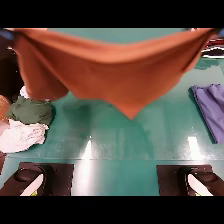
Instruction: Fold the shirts.
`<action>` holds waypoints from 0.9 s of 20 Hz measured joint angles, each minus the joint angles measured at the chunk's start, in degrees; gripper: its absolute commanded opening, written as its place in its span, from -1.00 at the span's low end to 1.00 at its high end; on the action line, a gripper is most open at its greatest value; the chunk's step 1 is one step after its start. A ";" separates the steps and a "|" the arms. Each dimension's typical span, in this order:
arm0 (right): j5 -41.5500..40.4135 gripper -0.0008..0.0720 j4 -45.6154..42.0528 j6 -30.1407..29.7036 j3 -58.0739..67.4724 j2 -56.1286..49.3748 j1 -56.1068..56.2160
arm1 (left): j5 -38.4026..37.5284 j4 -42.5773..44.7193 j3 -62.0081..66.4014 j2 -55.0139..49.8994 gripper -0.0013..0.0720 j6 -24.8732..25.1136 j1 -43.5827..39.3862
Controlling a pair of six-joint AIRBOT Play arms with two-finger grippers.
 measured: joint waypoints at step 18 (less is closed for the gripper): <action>18.93 -0.94 4.09 0.00 15.17 -13.92 -14.40 | -15.82 -15.37 -4.42 -7.58 -0.88 0.37 0.00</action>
